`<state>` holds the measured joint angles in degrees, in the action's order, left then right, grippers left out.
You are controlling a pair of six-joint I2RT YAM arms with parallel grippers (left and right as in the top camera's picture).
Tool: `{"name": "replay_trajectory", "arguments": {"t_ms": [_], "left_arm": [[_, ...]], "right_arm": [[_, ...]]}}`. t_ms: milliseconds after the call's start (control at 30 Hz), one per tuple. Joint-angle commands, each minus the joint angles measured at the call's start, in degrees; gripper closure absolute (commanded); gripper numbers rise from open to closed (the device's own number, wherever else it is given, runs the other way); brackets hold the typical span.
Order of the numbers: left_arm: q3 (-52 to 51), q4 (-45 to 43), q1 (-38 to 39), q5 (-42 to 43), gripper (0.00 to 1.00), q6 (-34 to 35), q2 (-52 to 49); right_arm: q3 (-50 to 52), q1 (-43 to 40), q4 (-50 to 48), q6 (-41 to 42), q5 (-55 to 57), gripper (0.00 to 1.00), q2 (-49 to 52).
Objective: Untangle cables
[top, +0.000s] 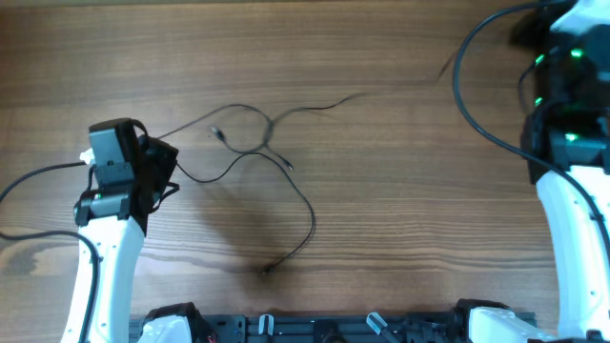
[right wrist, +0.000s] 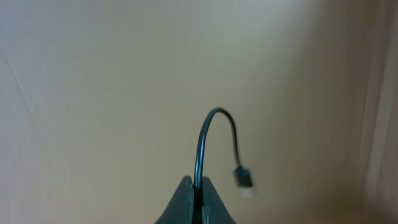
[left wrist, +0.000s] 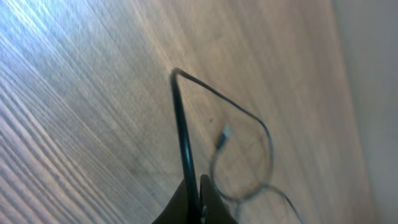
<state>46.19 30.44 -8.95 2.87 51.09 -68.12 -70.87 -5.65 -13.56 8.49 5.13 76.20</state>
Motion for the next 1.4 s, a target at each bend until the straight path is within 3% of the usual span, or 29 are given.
{"name": "replay_trajectory", "arguments": {"t_ms": [0,67,167,433,467,567,667,767,967,1067,1367], "left_arm": [[-0.2,0.1,0.6,-1.0,0.96,-1.2,-3.1],[-0.2,0.1,0.6,-4.0,0.96,-1.1,-4.7],[-0.2,0.3,0.1,-7.3,0.96,0.6,-6.7],[-0.2,4.6,-5.0,-10.3,0.96,7.6,-7.8],[-0.2,4.9,-5.6,-9.6,0.96,11.6,-7.8],[-0.2,1.0,-5.0,-1.8,0.96,12.1,-7.8],[-0.2,-7.1,-2.0,8.3,0.96,4.8,-7.9],[-0.2,-12.1,4.5,9.4,0.96,0.2,-8.1],[-0.2,-12.0,14.5,4.3,0.96,-1.4,-10.9],[-0.2,-12.1,17.9,3.5,0.96,-1.4,-14.2],[-0.2,-12.2,20.4,3.4,0.96,-1.4,-21.3]], "right_arm": [[-9.2,-0.2,-6.3,-18.1,11.6,0.96,-2.9],[-12.1,-1.1,-11.5,-29.0,24.9,0.96,-1.7],[-13.4,-5.5,-16.1,-33.9,34.7,0.96,-0.4],[-13.4,-8.8,-3.3,-17.2,34.5,0.96,0.2],[-13.4,-8.8,-1.4,-13.4,33.4,0.96,0.5],[-13.4,-8.8,1.9,-12.8,22.0,0.96,0.6],[-13.4,-8.8,2.4,-13.0,1.7,0.95,1.4],[-13.4,-8.8,-4.2,-13.0,-8.0,0.95,3.3],[-13.8,-8.8,-24.8,-12.8,-7.1,0.96,10.0],[-17.8,-8.8,-25.0,-12.7,-6.3,0.96,15.7],[-49.8,-8.8,-18.9,-13.1,-5.9,0.96,37.2]]}}
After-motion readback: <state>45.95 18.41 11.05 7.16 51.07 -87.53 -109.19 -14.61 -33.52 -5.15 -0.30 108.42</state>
